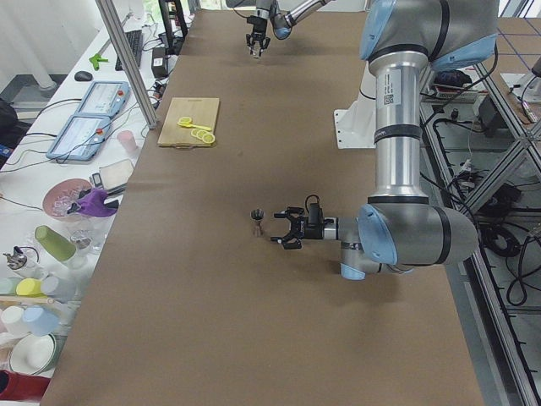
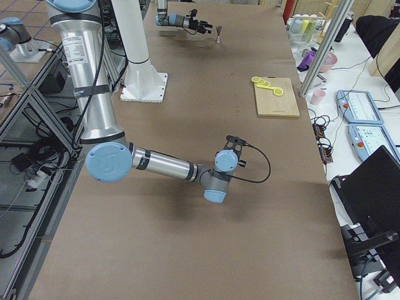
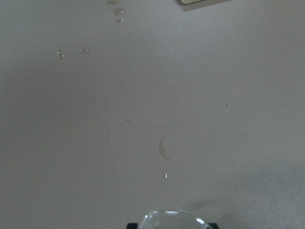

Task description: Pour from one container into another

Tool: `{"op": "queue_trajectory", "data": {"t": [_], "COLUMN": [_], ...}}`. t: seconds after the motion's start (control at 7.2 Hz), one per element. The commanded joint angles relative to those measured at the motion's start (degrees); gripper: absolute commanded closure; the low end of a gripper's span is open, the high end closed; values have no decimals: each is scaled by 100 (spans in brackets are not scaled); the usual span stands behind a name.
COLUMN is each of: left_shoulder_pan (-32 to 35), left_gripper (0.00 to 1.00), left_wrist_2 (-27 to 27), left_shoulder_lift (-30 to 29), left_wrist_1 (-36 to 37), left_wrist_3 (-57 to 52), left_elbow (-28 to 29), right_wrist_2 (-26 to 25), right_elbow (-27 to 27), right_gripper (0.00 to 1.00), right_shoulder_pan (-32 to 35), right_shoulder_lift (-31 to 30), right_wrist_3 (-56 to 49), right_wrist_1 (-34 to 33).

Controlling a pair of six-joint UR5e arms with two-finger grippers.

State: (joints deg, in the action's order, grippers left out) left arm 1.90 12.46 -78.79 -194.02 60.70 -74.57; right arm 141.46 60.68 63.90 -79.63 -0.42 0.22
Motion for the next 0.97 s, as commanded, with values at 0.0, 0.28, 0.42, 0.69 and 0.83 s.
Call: {"op": "queue_trajectory", "data": {"t": [0.0, 0.28, 0.42, 0.69, 0.83], "left_shoulder_pan": [3, 12, 20, 38, 64], "left_gripper": [4, 4, 4, 4, 4], "left_wrist_2": [-15, -24, -129, -130, -130], "left_shoulder_lift": [-75, -145, -180, -250, -277], "left_wrist_1": [135, 250, 277, 400, 443], "left_wrist_3": [4, 12, 4, 21, 30], "left_elbow": [-5, -5, -14, -49, -41], "right_wrist_2": [48, 109, 223, 189, 172], "right_elbow": [66, 731, 1239, 2005, 2374], "right_gripper": [100, 100, 100, 100, 100], "right_shoulder_pan": [61, 122, 140, 166, 184], "right_shoulder_lift": [52, 52, 61, 26, 43], "right_wrist_3": [7, -2, -2, -2, 50], "right_wrist_1": [-22, -843, -1527, -2417, -2909]}}
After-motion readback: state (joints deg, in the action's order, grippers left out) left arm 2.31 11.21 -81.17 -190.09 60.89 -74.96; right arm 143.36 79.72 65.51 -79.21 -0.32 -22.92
